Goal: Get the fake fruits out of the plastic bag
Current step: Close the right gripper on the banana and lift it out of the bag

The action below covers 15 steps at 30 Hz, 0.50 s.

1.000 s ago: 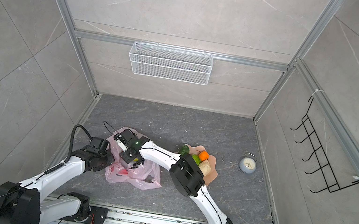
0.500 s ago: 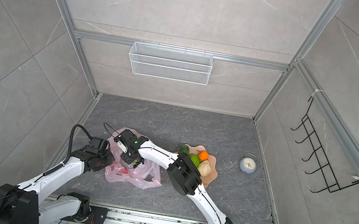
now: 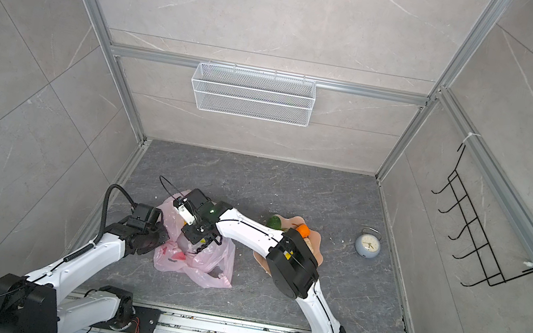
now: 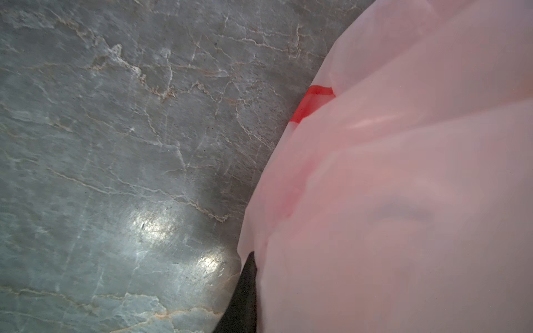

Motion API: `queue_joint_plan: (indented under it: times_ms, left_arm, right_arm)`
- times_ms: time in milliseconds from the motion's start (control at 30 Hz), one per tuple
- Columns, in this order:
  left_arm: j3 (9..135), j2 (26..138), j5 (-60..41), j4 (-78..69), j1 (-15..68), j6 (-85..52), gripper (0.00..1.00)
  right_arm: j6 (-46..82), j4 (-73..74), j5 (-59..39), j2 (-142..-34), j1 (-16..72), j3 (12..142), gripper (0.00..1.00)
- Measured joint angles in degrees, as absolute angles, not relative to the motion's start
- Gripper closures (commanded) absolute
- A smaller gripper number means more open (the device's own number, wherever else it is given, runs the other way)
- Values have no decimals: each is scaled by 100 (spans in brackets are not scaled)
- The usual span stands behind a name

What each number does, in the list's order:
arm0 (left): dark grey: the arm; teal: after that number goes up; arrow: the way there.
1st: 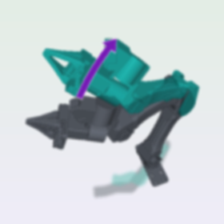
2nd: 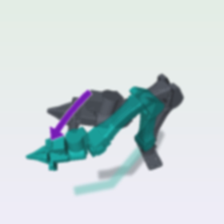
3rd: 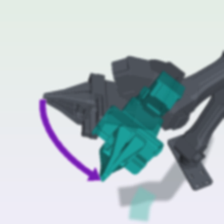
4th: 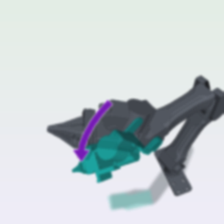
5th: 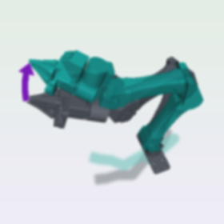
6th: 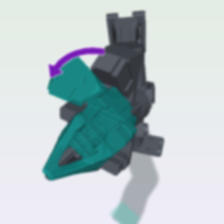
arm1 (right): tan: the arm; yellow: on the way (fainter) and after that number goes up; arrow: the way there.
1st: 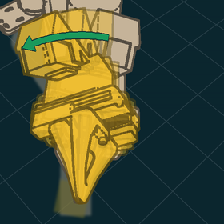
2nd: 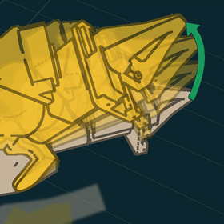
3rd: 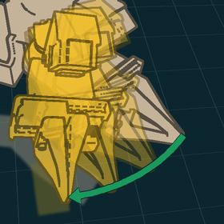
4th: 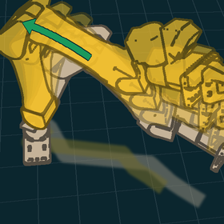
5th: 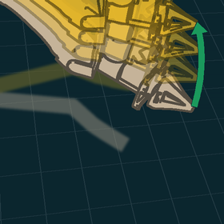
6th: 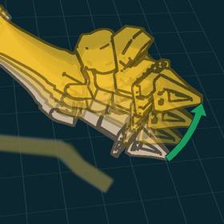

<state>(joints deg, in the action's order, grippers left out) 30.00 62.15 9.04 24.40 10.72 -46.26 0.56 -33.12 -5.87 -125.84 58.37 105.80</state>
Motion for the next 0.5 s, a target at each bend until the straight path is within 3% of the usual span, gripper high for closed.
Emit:
queue_joint_plan:
  times_ms: [500]
  left_arm:
    - [3334, 6215, 1149, 2443, 1061, -4628, 89]
  right_arm:
    - [884, -2995, -561, -11257, 5857, 9129, 82]
